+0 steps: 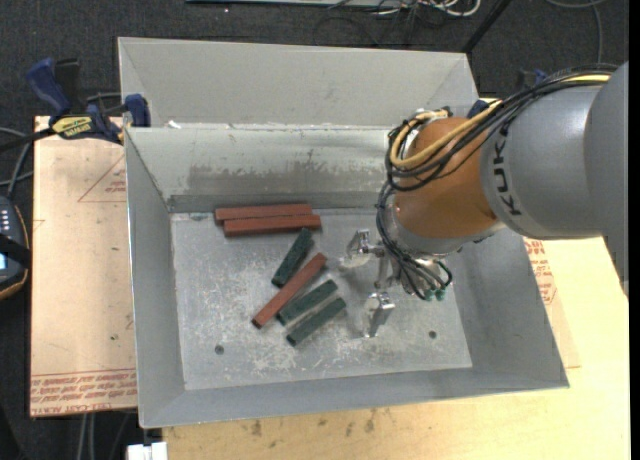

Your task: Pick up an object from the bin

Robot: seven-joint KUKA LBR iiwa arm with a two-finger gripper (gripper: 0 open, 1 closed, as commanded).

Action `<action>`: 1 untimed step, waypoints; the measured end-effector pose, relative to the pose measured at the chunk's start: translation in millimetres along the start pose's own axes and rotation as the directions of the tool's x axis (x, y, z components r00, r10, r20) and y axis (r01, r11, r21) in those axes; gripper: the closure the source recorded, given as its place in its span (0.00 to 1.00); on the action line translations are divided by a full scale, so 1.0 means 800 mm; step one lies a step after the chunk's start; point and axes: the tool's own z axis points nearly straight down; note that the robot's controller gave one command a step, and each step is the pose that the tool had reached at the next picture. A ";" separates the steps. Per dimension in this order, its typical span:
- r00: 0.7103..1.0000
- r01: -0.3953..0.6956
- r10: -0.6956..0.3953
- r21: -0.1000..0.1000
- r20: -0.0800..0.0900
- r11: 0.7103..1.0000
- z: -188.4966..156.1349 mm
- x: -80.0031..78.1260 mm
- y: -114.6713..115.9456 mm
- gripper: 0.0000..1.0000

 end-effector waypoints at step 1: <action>1.000 0.000 0.000 0.000 0.000 1.000 0.000 0.000 0.000 0.00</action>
Offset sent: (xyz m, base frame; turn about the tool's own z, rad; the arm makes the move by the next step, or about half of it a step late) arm 0.0472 0.0634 -0.0192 -0.2159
